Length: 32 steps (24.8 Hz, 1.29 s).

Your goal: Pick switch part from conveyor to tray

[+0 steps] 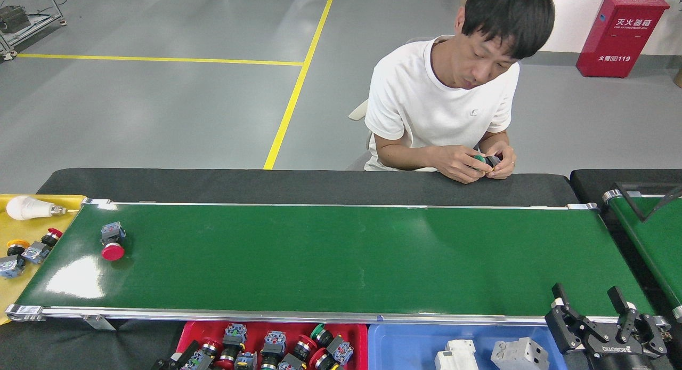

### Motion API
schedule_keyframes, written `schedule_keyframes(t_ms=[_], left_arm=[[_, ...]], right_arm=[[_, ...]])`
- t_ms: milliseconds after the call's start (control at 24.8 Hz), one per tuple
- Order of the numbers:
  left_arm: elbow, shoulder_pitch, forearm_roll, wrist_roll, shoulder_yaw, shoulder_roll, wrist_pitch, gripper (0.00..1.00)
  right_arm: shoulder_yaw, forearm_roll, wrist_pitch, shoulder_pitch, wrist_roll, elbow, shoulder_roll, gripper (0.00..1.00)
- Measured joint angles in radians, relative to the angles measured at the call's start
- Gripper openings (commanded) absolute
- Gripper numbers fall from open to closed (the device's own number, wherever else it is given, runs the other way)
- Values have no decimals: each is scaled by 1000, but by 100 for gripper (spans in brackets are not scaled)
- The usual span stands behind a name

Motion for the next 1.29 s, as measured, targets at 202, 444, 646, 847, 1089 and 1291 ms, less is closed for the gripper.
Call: schedule_keyframes(t_ms=[202, 444, 646, 847, 1089, 1291], left_arm=[[9, -20, 176, -101, 137, 5, -4, 100], [174, -132, 219, -177, 243, 17, -5, 100], [231, -153, 227, -182, 247, 20, -5, 100], [238, -154, 229, -154, 265, 20, -5, 100], [239, -155, 235, -111, 304, 20, -7, 100], [239, -155, 253, -98, 304, 21, 2, 100]], right_arm=[[0, 0, 0, 0, 0, 0, 0, 100], [1, 0, 0, -1, 0, 0, 0, 100], [7, 0, -6, -2, 0, -1, 0, 100], [8, 2, -21, -3, 0, -3, 6, 100], [9, 4, -25, -5, 4, -3, 13, 100], [9, 4, -39, -5, 17, -3, 13, 100]])
